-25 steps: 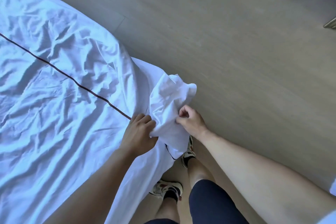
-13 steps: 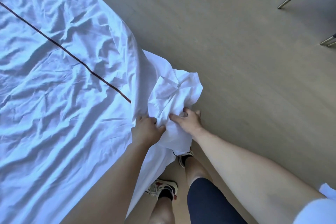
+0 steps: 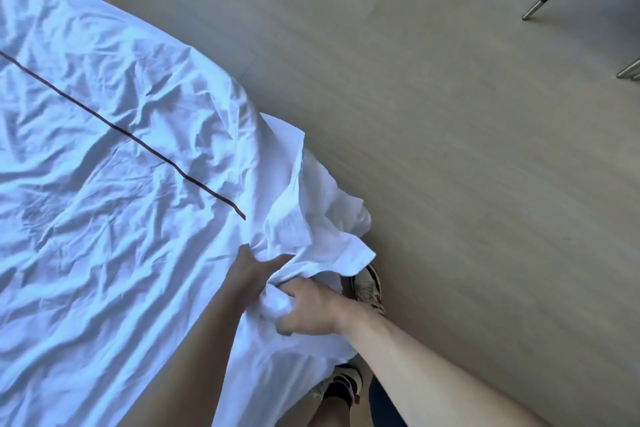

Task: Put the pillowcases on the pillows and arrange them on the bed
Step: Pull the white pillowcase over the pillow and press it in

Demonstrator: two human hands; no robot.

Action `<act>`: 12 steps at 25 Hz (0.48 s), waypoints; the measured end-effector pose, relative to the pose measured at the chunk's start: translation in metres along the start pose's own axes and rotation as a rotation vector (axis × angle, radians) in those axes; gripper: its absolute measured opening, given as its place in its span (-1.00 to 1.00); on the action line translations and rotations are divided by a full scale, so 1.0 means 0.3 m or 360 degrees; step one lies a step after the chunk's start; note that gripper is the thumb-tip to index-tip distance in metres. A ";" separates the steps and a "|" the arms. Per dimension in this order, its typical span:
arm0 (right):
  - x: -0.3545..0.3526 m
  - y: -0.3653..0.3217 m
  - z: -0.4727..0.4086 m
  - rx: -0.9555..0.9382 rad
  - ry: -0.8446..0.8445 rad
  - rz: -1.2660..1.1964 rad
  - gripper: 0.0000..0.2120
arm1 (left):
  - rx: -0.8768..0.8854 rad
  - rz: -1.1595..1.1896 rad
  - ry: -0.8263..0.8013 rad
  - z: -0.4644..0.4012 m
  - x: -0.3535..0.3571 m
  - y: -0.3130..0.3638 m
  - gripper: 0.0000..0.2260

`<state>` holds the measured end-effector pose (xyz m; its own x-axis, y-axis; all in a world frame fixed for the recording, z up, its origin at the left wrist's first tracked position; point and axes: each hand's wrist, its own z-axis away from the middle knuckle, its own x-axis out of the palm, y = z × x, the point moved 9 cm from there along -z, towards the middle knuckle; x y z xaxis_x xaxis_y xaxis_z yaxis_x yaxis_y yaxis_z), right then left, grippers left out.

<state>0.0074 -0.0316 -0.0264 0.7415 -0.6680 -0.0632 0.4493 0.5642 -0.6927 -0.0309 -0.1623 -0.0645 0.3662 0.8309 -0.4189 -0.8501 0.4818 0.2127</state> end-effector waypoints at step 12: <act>-0.038 -0.461 0.097 -0.0090 0.0129 -0.1732 -0.48 | 0.0776 0.0739 -0.0150 0.559 -0.387 0.082 -0.85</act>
<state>-0.0487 -0.0878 0.0908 -0.0751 -0.8267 0.5576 0.8194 -0.3698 -0.4379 -0.0309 -0.2001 0.1373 0.0547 0.9920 -0.1142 -0.6675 0.1214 0.7347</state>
